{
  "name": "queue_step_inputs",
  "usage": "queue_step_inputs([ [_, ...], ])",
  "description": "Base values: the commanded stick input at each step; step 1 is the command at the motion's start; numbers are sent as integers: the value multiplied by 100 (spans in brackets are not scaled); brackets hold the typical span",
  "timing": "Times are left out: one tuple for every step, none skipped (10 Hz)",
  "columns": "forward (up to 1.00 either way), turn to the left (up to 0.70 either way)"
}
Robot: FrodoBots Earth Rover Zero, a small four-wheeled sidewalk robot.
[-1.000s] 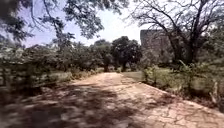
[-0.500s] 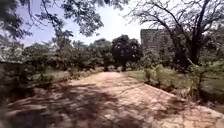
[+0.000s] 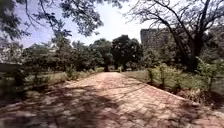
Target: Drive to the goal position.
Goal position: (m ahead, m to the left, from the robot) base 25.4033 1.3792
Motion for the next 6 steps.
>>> queue_step_inputs([
  [70,0],
  [70,0],
  [70,0],
  [70,0],
  [70,0],
  [70,0],
])
